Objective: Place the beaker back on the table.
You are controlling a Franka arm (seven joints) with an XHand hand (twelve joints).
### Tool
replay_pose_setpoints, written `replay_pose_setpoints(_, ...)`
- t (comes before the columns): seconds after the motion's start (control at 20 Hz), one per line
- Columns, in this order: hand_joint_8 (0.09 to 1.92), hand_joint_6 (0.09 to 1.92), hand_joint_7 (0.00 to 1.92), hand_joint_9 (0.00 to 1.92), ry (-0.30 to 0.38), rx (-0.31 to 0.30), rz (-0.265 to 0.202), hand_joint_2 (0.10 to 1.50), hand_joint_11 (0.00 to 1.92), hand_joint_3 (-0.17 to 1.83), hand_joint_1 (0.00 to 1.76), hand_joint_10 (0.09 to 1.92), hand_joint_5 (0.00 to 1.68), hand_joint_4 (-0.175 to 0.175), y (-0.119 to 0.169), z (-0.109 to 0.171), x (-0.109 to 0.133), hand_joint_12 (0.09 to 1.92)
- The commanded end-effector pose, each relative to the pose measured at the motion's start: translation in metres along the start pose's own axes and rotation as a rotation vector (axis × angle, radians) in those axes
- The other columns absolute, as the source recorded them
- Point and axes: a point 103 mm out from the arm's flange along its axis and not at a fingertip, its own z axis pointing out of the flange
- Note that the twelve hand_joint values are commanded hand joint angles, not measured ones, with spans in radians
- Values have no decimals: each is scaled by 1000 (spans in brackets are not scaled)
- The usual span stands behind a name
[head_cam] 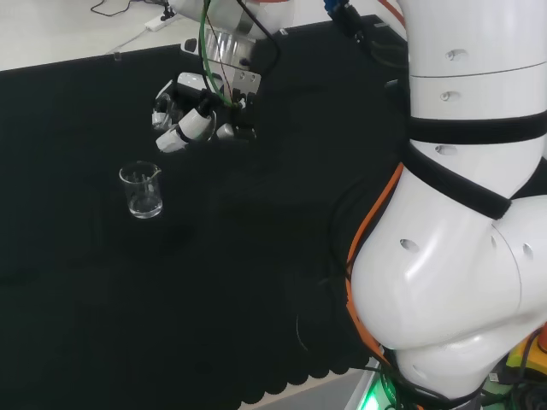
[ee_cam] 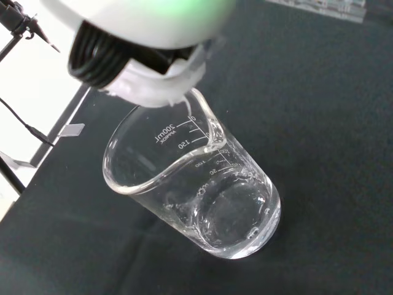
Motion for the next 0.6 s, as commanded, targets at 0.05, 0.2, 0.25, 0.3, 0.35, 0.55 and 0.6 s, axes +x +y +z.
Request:
replay_pose_setpoints(0.05,534,875,1697,1706,34,7,-2,629,1431,784,1118,430,1196,150,6,6,-4,773)
replay_pose_setpoints(0.2,535,875,1697,1706,49,2,-4,630,1430,784,1118,431,1196,150,7,7,-7,773)
replay_pose_setpoints(0.25,535,875,1697,1705,50,1,-3,630,1429,784,1118,431,1196,150,8,7,-7,774)
replay_pose_setpoints(0.3,536,875,1697,1705,53,-5,-4,630,1429,784,1118,432,1196,150,7,7,-9,774)
replay_pose_setpoints(0.35,536,875,1697,1705,59,-20,-8,630,1429,784,1118,432,1196,150,7,8,-11,774)
replay_pose_setpoints(0.55,537,874,1696,1704,83,-43,-12,630,1427,784,1118,434,1196,151,8,9,-18,774)
replay_pose_setpoints(0.6,537,874,1696,1704,89,-45,-11,630,1427,784,1118,434,1196,151,8,9,-21,775)
